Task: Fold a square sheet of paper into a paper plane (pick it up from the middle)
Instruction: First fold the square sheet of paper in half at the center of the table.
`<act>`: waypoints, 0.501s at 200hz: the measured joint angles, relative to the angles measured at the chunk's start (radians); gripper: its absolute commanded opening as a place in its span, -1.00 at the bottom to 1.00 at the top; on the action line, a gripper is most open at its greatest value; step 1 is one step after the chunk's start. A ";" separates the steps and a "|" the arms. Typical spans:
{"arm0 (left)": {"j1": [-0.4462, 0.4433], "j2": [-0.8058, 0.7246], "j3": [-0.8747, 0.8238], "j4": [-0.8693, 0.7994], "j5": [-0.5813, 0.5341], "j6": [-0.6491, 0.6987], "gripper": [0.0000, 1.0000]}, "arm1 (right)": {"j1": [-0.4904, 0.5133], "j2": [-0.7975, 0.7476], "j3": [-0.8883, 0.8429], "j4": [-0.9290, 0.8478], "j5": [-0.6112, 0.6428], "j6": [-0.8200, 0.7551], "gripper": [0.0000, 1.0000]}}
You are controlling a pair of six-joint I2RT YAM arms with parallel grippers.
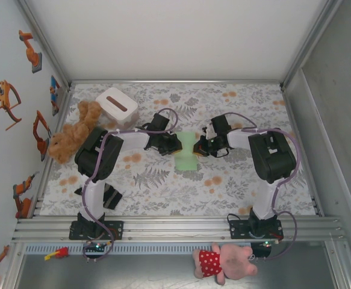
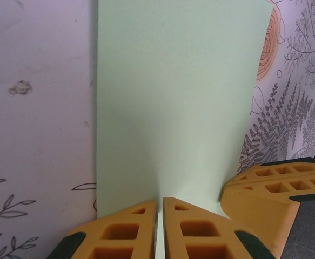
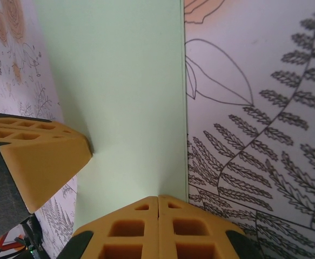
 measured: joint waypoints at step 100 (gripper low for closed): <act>-0.037 -0.060 -0.117 0.130 0.069 -0.080 -0.66 | -0.016 0.029 0.020 -0.024 -0.045 -0.011 -1.00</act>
